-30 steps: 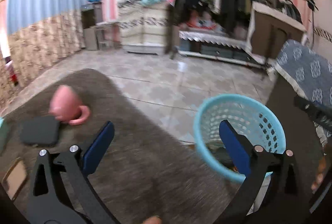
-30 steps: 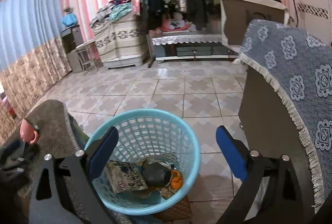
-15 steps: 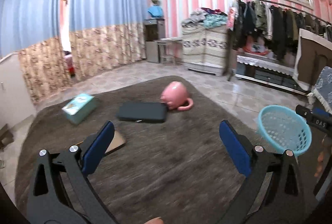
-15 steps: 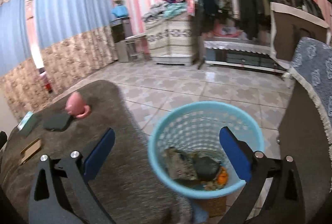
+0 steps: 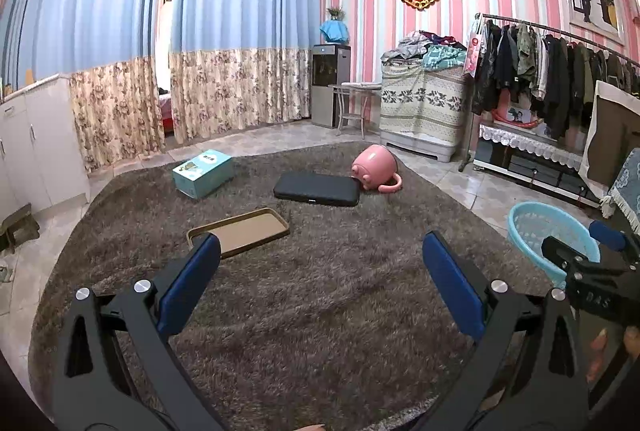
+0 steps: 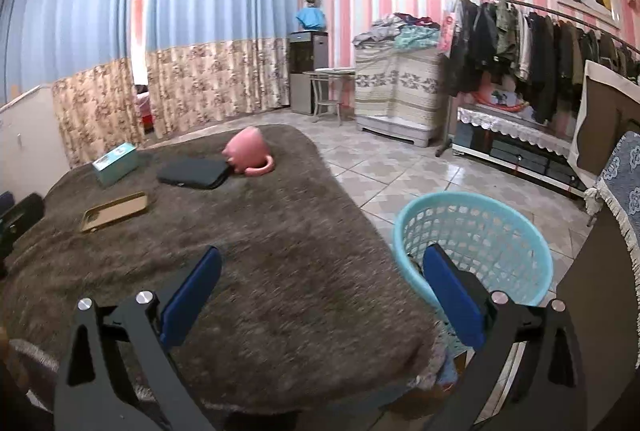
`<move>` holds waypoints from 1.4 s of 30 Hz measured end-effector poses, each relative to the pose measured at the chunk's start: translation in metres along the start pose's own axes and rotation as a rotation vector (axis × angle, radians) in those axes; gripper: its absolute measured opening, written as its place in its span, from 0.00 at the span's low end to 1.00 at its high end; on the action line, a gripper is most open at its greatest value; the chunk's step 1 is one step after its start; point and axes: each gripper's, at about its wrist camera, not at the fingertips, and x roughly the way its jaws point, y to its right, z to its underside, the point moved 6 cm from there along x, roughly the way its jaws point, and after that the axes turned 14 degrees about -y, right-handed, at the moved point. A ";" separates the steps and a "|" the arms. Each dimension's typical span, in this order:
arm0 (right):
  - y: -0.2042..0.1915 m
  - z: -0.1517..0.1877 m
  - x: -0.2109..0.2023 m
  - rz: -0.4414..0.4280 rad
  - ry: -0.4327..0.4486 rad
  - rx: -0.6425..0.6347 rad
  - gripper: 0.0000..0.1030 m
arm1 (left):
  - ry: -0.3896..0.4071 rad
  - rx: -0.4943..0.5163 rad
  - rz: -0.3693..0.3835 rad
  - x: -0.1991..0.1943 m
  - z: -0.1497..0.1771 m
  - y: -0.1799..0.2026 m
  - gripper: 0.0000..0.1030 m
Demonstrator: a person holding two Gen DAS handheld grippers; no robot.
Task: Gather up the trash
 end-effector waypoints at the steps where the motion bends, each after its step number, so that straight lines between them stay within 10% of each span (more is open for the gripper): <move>1: -0.001 0.001 -0.003 0.002 0.003 -0.003 0.96 | 0.006 0.005 -0.001 -0.002 0.003 0.001 0.95; 42: -0.024 0.008 -0.017 -0.010 0.045 -0.079 0.96 | 0.028 0.010 0.002 0.008 0.013 0.012 0.95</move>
